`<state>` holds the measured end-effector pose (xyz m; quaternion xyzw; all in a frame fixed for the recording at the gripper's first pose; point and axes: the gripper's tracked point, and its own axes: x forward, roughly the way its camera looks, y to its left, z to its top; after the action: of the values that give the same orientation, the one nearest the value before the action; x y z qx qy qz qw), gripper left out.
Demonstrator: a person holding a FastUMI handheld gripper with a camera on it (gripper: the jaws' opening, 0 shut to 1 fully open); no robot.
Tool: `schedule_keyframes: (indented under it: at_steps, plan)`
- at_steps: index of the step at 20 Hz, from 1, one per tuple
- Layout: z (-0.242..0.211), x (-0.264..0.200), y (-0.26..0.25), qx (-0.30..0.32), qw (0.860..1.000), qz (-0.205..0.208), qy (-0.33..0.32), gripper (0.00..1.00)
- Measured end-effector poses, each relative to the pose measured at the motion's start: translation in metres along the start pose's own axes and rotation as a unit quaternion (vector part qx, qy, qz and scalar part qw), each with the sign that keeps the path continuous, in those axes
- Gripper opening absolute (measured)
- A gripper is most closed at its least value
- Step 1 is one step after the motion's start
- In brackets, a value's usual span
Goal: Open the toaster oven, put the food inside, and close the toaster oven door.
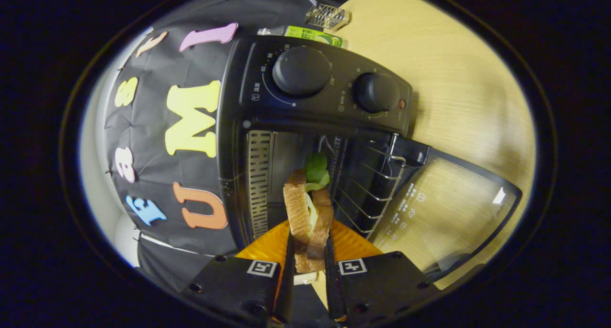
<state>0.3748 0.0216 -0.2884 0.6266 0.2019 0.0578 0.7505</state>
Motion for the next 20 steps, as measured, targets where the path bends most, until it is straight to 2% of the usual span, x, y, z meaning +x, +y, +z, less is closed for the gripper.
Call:
schedule_keyframes:
  at_steps: [3, 4, 6, 9, 10, 13, 20]
  plan:
    - [-0.008, 0.015, -0.002, -0.007, 1.000, -0.014, -0.001, 0.39]
    - [-0.008, 0.016, -0.007, -0.012, 0.999, -0.031, 0.003, 0.44]
    - [-0.017, 0.018, -0.001, -0.038, 0.999, -0.036, 0.009, 0.57]
    - [-0.031, 0.014, 0.001, -0.114, 0.989, -0.075, 0.053, 0.79]
    - [-0.037, 0.013, 0.000, -0.129, 0.986, -0.086, 0.066, 0.80]
    - [-0.045, 0.000, -0.005, -0.181, 0.972, -0.120, 0.090, 0.95]
    - [-0.045, -0.048, -0.014, -0.282, 0.937, -0.169, 0.114, 0.95]
